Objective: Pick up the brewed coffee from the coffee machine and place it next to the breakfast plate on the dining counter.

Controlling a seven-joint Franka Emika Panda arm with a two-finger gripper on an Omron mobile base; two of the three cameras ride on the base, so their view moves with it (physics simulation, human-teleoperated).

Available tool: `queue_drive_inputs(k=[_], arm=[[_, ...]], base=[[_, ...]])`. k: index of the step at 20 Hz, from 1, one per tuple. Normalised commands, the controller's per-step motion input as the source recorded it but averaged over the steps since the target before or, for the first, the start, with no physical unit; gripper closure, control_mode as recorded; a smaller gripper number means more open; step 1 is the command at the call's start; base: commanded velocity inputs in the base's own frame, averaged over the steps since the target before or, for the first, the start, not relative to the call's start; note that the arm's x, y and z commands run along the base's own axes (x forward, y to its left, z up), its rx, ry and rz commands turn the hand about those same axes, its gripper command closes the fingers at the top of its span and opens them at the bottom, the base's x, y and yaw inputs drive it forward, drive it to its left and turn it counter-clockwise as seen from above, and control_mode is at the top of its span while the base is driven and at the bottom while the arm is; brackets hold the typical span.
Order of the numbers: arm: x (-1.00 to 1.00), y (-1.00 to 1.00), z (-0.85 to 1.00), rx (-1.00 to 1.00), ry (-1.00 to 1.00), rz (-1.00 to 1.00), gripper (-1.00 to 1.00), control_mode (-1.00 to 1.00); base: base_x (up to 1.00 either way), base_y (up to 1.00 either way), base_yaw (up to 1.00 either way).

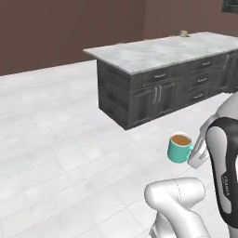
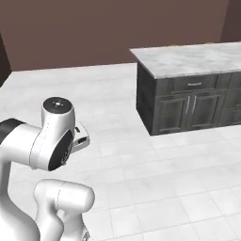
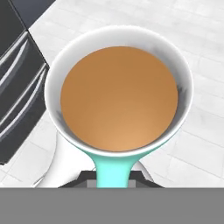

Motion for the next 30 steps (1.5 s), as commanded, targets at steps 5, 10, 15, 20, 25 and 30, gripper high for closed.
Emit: queue_drive_inputs(k=[5, 10, 15, 20, 25, 30], arm=[[0.0, 0.0, 0.0, 0.0, 0.0, 0.0, 1.0, 1.0], [0.0, 0.0, 0.0, 0.0, 0.0, 0.0, 1.0, 1.0], [0.0, 0.0, 0.0, 0.0, 0.0, 0.0, 1.0, 1.0], [0.0, 0.0, 0.0, 0.0, 0.0, 0.0, 1.0, 1.0], [0.0, 0.0, 0.0, 0.0, 0.0, 0.0, 1.0, 1.0], [0.0, 0.0, 0.0, 0.0, 0.0, 0.0, 1.0, 1.0]], base=[[1.0, 0.38, -0.44], [1.0, 0.51, -0.36], [1.0, 0.75, -0.33], [1.0, 0.92, -0.29], [0.99, 1.0, -0.24], [0.93, 1.0, -0.2]])
